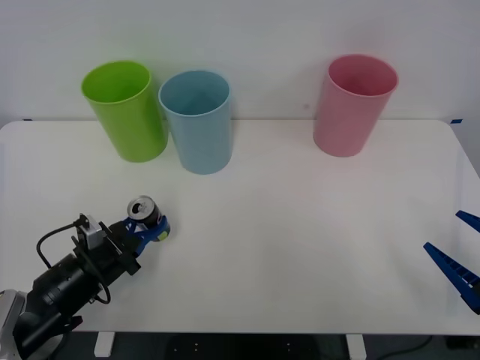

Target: Grasp the object on the table and drop it into the matching bin: aluminum can to the light blue bin, PET bottle to the pink bin.

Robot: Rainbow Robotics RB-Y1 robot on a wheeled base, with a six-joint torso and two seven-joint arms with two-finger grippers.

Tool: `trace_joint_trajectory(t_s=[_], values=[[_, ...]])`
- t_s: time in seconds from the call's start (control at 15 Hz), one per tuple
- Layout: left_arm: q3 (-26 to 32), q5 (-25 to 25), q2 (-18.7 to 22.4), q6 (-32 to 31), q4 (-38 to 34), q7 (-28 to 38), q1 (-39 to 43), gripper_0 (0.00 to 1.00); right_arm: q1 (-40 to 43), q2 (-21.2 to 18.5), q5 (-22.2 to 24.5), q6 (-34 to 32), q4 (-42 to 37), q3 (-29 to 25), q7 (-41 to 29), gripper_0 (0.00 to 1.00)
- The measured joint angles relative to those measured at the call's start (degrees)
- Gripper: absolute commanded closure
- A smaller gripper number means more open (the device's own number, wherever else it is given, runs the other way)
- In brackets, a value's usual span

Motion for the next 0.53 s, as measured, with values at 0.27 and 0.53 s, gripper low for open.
trace_joint_trajectory(t_s=[0.27, 0.53], values=[[2.0, 0.9, 0.8, 1.2, -1.4, 4.7, -2.5, 1.00, 0.0, 0.0, 0.0, 0.0, 0.0, 0.0, 0.0, 0.00], [2.4, 1.3, 1.5, 4.7, -8.2, 13.1, -2.6, 1.00, 0.0, 0.0, 0.0, 0.0, 0.0, 0.0, 0.0, 0.00]])
